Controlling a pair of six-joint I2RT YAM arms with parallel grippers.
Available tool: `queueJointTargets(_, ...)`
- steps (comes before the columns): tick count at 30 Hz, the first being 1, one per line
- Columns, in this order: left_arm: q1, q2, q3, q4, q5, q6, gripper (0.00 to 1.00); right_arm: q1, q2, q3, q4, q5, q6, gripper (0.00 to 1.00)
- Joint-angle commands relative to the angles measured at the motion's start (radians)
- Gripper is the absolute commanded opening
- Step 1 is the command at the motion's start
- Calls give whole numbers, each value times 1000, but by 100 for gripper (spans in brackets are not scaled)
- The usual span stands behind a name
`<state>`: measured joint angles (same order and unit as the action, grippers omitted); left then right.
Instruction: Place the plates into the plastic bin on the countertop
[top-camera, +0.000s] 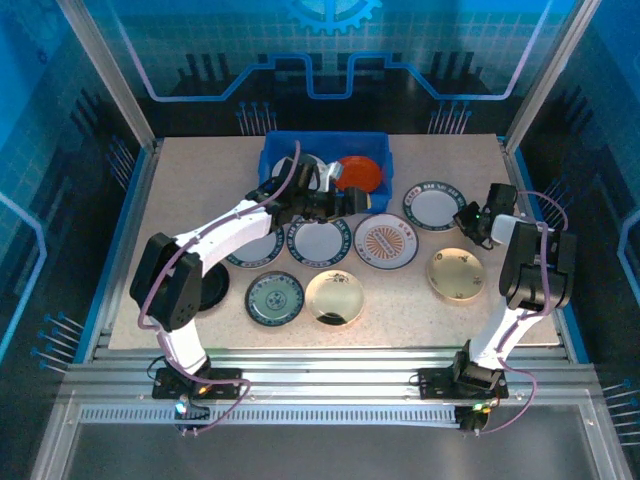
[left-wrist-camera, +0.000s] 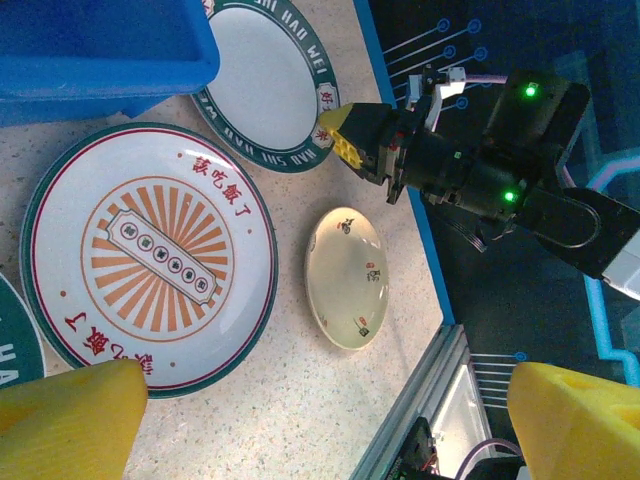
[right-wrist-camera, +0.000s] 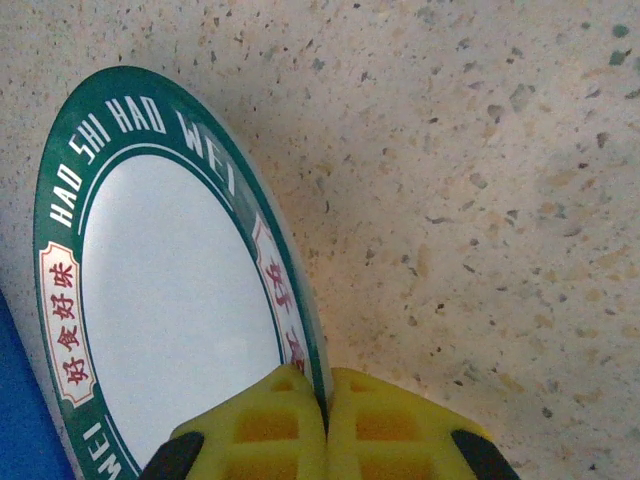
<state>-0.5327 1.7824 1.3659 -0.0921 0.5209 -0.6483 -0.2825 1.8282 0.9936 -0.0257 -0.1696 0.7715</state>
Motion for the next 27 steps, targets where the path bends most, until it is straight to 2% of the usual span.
queueJointTargets(1,6,12,24,-22,-4,30,94,-1,-25,-29,-14,57,18,0)
queueJointTargets(5,6,15,43,-47,-14,43,94,-6,-124,-32,-43,102,28,0)
queueJointTargets(9,10,7,43,-48,-20,44,94,11,-297,-51,-103,193,22,0)
queueJointTargets(15,34,10,39,-51,-27,47,94,38,-526,-47,-199,236,1,0)
queueJointTargets(21,69,12,10,32,-15,-3,94,84,-636,19,-292,128,-26,0)
queueJointTargets(27,74,6,0,115,-6,-44,94,153,-610,82,-332,-115,2,0)
